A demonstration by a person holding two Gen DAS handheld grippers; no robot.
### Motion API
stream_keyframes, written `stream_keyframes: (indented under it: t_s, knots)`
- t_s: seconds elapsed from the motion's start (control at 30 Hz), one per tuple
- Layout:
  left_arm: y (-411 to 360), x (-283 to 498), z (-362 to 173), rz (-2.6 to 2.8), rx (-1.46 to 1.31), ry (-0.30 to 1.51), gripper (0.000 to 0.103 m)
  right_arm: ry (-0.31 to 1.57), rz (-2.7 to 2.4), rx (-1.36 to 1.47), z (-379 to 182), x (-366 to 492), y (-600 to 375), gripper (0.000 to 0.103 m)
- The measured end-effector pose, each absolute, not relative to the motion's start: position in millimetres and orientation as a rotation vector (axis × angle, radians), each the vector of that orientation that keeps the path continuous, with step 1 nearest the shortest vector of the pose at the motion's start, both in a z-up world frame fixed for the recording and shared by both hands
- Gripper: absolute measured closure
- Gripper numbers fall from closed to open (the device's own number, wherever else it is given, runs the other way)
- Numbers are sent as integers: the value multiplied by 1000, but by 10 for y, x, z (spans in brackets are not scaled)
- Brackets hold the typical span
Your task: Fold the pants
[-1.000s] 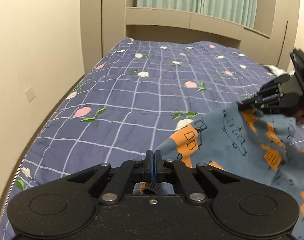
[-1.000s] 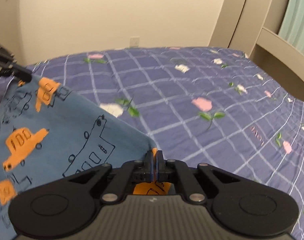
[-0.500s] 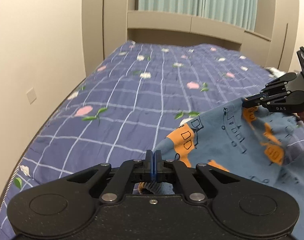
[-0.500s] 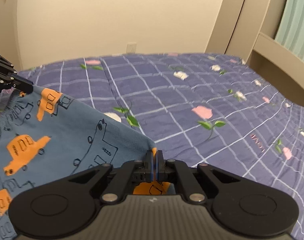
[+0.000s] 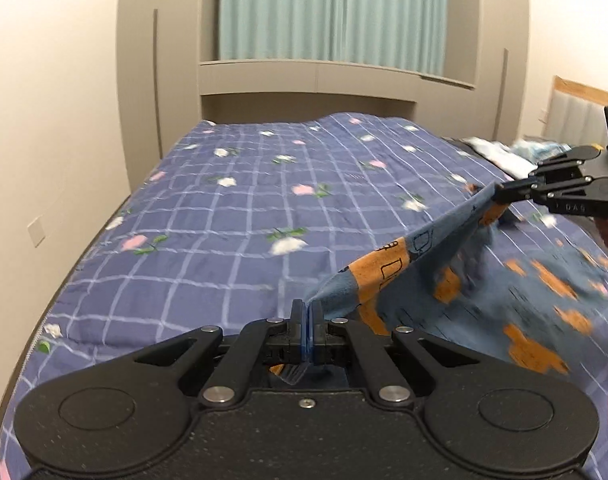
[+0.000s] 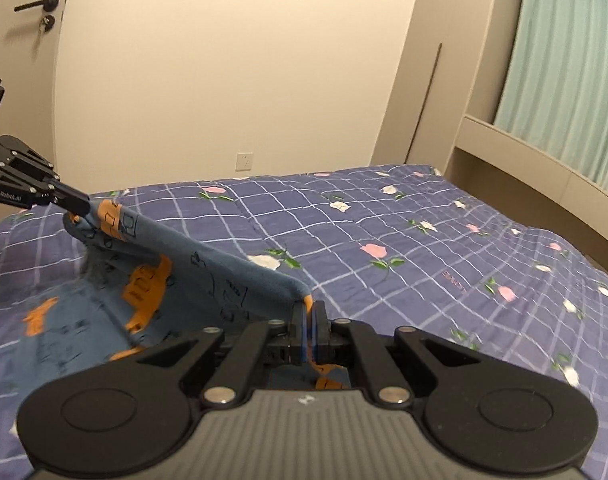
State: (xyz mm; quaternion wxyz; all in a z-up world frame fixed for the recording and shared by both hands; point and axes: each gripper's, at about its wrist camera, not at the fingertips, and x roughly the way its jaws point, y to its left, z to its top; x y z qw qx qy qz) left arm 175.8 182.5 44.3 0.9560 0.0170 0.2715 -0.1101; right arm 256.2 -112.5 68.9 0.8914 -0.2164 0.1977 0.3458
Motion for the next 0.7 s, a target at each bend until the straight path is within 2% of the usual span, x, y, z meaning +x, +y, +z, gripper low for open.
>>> stream_keyframes:
  t_s: [0.43,0.7]
  knots:
    - [1313,1016,64,-284,426,500,103,477,640,-391,209,1537,-1480,101]
    - [1317,858,-148,-349,477,546,103,496,621,-388,24,1192,-1539,101]
